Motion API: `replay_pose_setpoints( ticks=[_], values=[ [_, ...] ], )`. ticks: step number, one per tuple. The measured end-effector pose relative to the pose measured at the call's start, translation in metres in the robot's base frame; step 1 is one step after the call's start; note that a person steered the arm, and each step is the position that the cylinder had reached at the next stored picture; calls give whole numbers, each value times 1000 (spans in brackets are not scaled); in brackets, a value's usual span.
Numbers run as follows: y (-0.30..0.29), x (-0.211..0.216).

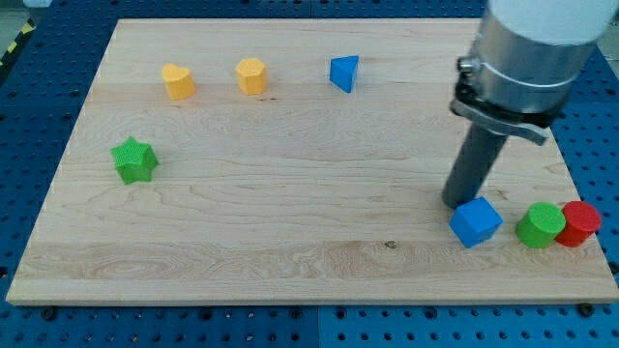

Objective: Move your arm to the left side of the green star

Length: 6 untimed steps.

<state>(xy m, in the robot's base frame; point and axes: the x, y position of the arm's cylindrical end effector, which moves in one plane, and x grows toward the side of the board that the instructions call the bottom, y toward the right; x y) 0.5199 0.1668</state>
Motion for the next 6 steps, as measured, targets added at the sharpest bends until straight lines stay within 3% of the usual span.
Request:
replay_pose_setpoints(
  ticks=[1, 2, 3, 5, 6],
  values=[
    [11, 0],
    [-14, -3],
    [-92, 7],
    [-328, 42],
    [-437, 23]
  ],
)
